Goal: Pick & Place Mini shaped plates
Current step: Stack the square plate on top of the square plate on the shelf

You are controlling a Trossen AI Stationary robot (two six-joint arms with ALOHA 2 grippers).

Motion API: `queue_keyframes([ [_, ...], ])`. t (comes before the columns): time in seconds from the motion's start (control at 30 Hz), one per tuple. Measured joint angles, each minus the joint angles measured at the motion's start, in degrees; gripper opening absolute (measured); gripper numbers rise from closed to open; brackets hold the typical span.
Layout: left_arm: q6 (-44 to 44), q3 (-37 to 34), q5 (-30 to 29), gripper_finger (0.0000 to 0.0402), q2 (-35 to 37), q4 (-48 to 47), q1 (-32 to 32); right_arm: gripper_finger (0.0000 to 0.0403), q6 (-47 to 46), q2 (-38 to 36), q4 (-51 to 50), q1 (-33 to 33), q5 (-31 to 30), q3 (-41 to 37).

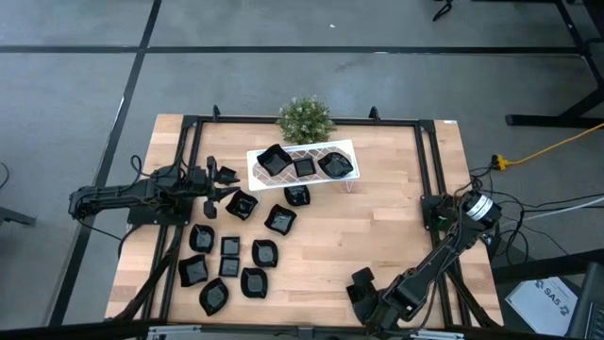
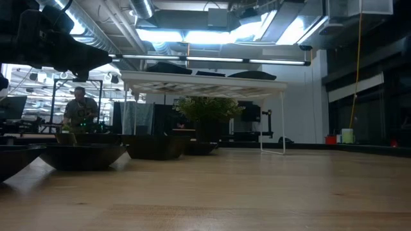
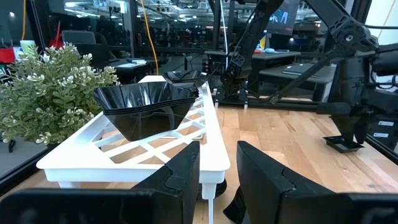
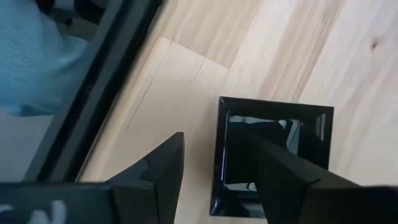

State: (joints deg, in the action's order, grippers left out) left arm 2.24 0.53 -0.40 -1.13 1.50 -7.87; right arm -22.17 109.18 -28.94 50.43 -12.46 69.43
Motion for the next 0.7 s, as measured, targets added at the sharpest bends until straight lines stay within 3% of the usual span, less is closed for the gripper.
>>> queue_keyframes([
  [0.17,0.00,0.00,0.01,0.0100,0.02,-0.02,0.01,0.0155,-0.13,0.88,-0.08,0.02,-0.09,0.00],
  [0.53,0.00,0.00,0.01,0.0100,0.00,-0.02,0.00,0.0016,0.15,0.88,-0.25,0.02,-2.94,0.00],
  [0.7,0.00,-0.02,0.01,0.0100,0.01,-0.01,-0.01,0.0014,-1.51,0.84,-0.78,0.02,-5.92,0.02],
])
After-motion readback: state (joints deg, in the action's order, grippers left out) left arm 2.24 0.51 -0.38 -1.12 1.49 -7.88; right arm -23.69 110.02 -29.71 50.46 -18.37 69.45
